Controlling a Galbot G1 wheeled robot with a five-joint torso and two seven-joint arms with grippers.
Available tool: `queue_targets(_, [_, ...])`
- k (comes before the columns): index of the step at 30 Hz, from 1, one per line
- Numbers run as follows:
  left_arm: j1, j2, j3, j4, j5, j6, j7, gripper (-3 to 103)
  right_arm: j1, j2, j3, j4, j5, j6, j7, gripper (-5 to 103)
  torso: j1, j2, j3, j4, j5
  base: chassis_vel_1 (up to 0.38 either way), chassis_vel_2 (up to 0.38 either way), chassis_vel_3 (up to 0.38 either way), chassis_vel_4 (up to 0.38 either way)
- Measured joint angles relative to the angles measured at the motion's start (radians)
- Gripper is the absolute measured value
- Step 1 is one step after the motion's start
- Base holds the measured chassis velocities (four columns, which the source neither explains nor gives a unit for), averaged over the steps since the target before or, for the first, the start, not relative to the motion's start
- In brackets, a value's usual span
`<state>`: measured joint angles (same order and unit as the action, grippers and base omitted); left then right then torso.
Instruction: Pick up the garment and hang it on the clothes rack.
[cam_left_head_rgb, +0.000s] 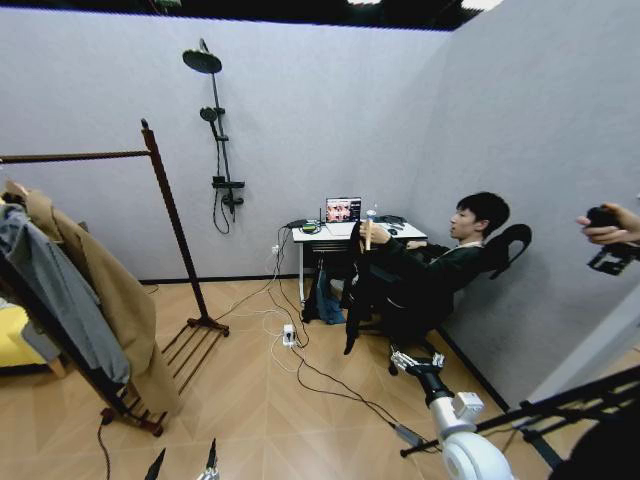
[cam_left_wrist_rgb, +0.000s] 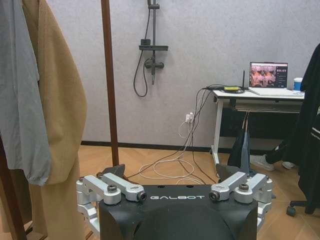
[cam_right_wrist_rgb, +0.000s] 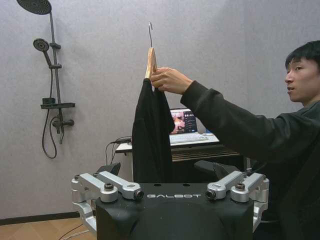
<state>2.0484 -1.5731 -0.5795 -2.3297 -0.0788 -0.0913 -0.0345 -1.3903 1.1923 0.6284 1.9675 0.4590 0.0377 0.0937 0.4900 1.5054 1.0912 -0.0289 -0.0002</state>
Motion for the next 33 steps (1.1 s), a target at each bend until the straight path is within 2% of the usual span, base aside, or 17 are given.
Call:
queue_targets(5, [0.0, 0.0, 0.001, 0.0, 0.0, 0.0, 0.0, 100, -0.001, -0.002, 0.002, -0.005, -0.002, 0.006, 0.002, 100, -0.001, 0.001, 0.0, -0.0006, 0.0003, -0.015, 0.04, 0.008, -0.046])
queue_targets(10, [0.0, 0.0, 0.001, 0.0, 0.0, 0.0, 0.0, 100, -0.001, -0.004, 0.003, -0.01, -0.002, 0.01, 0.002, 100, -0.001, 0.001, 0.0, -0.0002, 0.0004, -0.019, 0.107, 0.012, -0.131])
queue_targets(20, [0.0, 0.0, 0.0, 0.0, 0.0, 0.0, 0.0, 100, 0.001, -0.002, -0.002, -0.012, 0.016, 0.035, 0.01, 100, 0.0, 0.0, 0.0, 0.0002, 0.0, 0.081, 0.321, -0.065, -0.299])
queue_targets(23, [0.0, 0.0, -0.001, 0.0, 0.0, 0.0, 0.0, 100, -0.007, -0.004, 0.009, 0.012, 0.029, 0.039, 0.017, 100, 0.0, 0.0, 0.0, -0.0007, -0.0003, 0.116, 0.194, -0.102, -0.215])
queue_targets(24, [0.0, 0.0, -0.001, 0.0, 0.0, 0.0, 0.0, 100, -0.01, -0.007, 0.015, 0.021, 0.03, 0.039, 0.017, 100, 0.0, 0.0, 0.0, -0.001, -0.0002, 0.079, -0.004, -0.072, -0.158])
queue_targets(25, [0.0, 0.0, -0.001, 0.0, 0.0, 0.0, 0.0, 100, -0.012, -0.012, 0.023, 0.032, 0.032, 0.036, 0.016, 100, -0.001, 0.0, 0.0, 0.0001, -0.0001, 0.079, -0.004, -0.016, -0.056])
queue_targets(26, [0.0, 0.0, -0.001, 0.0, 0.0, 0.0, -0.001, 100, -0.012, -0.014, 0.027, 0.036, 0.033, 0.033, 0.015, 100, -0.001, 0.0, 0.0, 0.0003, -0.0001, 0.052, -0.004, -0.016, 0.057])
queue_targets(33, [0.0, 0.0, 0.001, 0.0, 0.0, 0.0, 0.0, 100, -0.01, -0.017, 0.034, 0.027, 0.028, 0.027, 0.005, 100, -0.001, 0.0, 0.0, -0.0005, 0.0004, -0.034, -0.068, 0.037, 0.077])
